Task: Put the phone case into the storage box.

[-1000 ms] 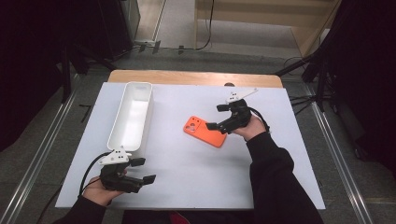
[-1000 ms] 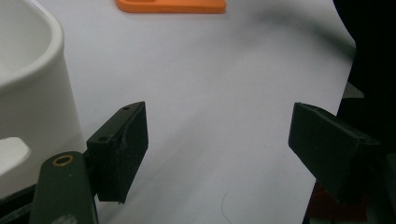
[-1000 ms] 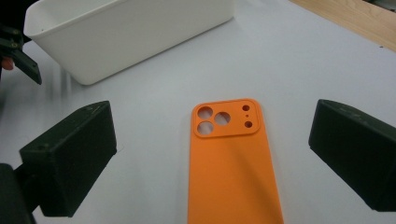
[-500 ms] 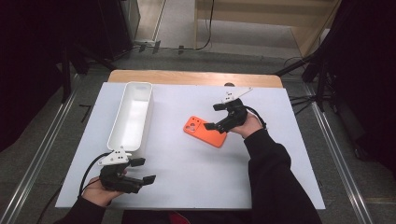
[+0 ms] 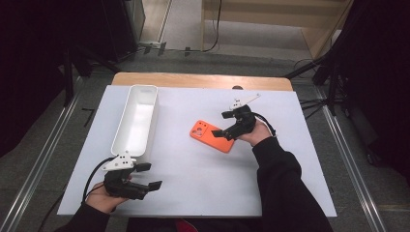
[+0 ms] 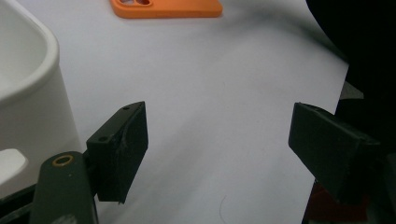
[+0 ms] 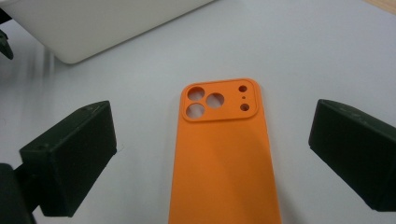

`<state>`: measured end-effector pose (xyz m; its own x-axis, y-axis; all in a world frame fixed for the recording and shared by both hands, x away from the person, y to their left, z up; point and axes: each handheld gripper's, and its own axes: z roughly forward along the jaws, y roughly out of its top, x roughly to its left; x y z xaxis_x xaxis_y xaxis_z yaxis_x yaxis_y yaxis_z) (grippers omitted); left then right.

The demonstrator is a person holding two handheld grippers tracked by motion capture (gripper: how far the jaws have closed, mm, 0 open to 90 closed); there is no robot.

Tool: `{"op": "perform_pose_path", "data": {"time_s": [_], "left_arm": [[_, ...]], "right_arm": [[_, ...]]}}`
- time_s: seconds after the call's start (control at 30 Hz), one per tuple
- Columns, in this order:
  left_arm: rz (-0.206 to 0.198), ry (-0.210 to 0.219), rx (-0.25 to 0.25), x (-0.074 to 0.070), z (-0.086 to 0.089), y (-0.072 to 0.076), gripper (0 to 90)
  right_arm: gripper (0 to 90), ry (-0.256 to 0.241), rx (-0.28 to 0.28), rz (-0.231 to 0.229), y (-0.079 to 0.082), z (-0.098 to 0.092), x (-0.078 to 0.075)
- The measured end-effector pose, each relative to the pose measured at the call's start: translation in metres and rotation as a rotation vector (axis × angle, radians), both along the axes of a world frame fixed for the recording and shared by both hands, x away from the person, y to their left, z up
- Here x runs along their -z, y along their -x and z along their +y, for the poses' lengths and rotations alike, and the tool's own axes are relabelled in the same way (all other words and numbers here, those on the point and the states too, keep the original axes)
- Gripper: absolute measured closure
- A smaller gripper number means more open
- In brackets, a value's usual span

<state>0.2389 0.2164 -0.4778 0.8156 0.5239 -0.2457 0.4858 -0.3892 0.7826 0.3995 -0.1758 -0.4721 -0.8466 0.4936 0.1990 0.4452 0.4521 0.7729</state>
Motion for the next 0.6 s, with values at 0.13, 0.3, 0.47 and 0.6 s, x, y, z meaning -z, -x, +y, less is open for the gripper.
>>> {"op": "perform_pose_path", "data": {"time_s": [0.13,0.3,0.47,0.6], "left_arm": [[0.001,-0.001,0.004,0.0,-0.001,-0.001,20.3],[0.003,0.001,0.003,0.0,-0.002,-0.002,20.3],[-0.001,0.002,0.01,0.0,-0.002,-0.002,20.4],[-0.002,0.002,0.013,0.0,-0.002,-0.003,20.4]], "right_arm": [[0.0,0.006,0.001,-0.007,0.001,0.0,0.004],[0.0,0.011,0.01,-0.008,0.002,0.0,0.009],[0.0,0.021,0.035,-0.009,0.003,0.0,0.013],[0.0,0.016,0.033,-0.011,0.003,0.0,0.017]]}}
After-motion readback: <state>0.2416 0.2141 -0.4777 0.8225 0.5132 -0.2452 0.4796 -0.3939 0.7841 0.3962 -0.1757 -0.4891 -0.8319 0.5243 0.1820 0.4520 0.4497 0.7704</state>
